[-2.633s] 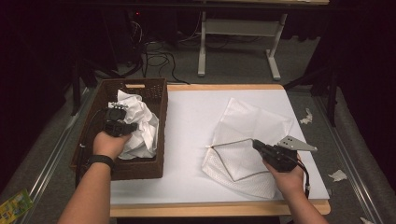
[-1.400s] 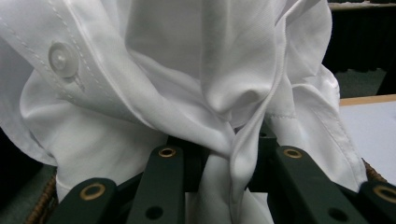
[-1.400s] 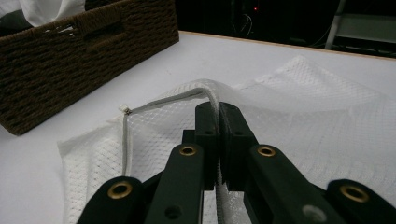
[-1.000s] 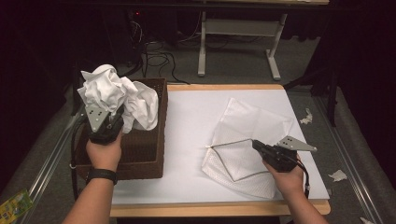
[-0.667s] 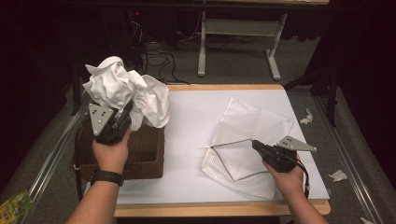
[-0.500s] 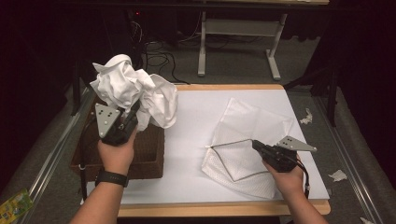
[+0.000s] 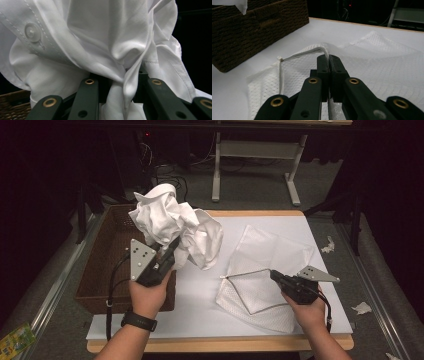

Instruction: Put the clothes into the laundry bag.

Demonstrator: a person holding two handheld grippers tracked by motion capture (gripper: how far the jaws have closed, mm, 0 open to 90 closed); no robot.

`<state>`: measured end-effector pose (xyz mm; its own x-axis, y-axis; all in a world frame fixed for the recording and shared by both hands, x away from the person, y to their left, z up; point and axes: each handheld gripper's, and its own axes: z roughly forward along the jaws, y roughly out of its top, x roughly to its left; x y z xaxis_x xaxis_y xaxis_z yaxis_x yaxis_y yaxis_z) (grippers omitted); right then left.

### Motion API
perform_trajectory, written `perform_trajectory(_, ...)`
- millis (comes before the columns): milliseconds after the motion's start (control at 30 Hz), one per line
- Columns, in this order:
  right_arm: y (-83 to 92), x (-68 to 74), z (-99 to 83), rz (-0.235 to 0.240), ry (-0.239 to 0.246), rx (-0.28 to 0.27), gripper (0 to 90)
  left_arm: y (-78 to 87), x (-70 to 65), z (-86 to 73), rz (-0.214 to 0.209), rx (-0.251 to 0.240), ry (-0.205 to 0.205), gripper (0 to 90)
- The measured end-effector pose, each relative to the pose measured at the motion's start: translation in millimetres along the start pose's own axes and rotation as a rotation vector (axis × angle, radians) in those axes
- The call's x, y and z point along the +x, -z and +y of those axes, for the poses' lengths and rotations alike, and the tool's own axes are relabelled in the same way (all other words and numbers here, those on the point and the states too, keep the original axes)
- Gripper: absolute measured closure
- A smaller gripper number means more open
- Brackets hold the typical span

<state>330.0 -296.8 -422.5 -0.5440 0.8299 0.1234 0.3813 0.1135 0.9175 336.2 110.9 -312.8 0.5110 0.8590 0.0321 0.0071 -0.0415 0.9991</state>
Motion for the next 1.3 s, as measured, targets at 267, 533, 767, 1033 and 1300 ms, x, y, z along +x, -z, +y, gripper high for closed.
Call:
perform_trajectory(267,-0.3,0.1,0.0,0.001,0.001,0.001,88.7,1.9,-29.0,-7.1,-0.093,-0.011,0.028,73.4)
perform_trajectory(533,-0.5,0.6,0.1,0.002,0.000,0.001,88.7,2.4,-63.4,-21.6,-0.197,-0.013,0.058,73.4)
perform_trajectory(767,-0.7,0.7,0.6,0.009,-0.004,-0.001,89.0,2.4,-89.2,-44.8,-0.273,0.008,0.078,73.3)
perform_trajectory(1033,-3.4,5.3,5.4,0.027,-0.008,-0.012,89.5,11.3,-89.5,-65.1,-0.298,0.026,0.113,73.3)
perform_trajectory(1300,-10.8,15.3,23.5,0.035,-0.018,-0.059,89.8,23.2,-72.6,-73.8,-0.278,0.013,0.165,73.3)
